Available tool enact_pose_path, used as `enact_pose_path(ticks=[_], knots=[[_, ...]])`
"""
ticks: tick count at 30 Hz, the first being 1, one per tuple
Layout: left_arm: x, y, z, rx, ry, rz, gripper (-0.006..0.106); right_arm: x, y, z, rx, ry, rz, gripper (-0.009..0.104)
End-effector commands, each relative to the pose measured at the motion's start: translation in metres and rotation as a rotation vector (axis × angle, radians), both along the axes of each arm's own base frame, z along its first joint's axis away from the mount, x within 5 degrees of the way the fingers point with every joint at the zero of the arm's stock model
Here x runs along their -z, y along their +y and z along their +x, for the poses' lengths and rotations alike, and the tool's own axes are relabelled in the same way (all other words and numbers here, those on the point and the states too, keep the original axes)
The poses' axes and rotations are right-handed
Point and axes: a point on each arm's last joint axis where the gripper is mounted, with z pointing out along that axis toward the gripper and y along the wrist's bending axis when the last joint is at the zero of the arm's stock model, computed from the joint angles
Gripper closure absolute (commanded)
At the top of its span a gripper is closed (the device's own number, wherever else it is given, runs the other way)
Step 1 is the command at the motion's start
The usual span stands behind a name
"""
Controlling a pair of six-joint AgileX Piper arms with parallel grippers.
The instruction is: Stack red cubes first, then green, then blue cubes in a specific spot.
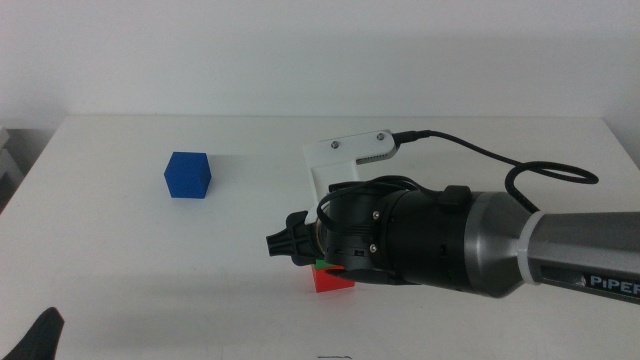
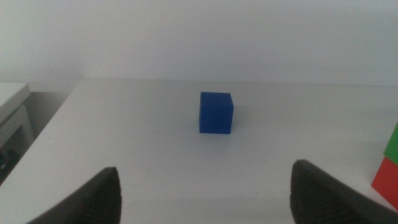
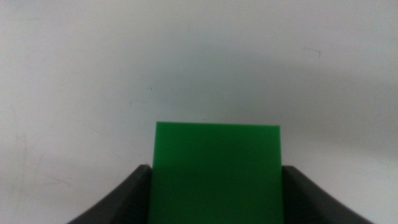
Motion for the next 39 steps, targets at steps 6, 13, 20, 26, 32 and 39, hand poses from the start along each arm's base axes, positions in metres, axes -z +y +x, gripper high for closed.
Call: enact_pose_path(ticks=[6, 13, 20, 26, 32, 39], knots=[[-0.009, -0.001, -0.001, 0.006, -0.094, -0.016, 0.008, -0.027, 0.0, 0.001, -0.03, -0.076, 0.031, 0.015], [-0.009, -0.001, -0.001, 0.006, -0.094, -0.016, 0.008, -0.075, -0.011, -0.017, -0.055, -0.123, 0.104, 0.005], [-0.009, -0.001, -0.001, 0.006, -0.094, -0.016, 0.008, -0.178, -0.086, -0.065, -0.18, -0.215, 0.164, 0.006], [-0.009, -0.001, -0.001, 0.006, -0.094, -0.016, 0.008, -0.189, -0.164, -0.098, -0.331, -0.287, 0.105, 0.006], [-0.009, -0.001, -0.001, 0.006, -0.094, -0.016, 0.008, -0.185, -0.212, -0.151, -0.542, -0.363, 0.088, 0.006], [-0.009, -0.001, -0.001, 0.006, -0.094, -0.016, 0.008, -0.188, -0.234, -0.189, -0.617, -0.443, 0.138, 0.006]])
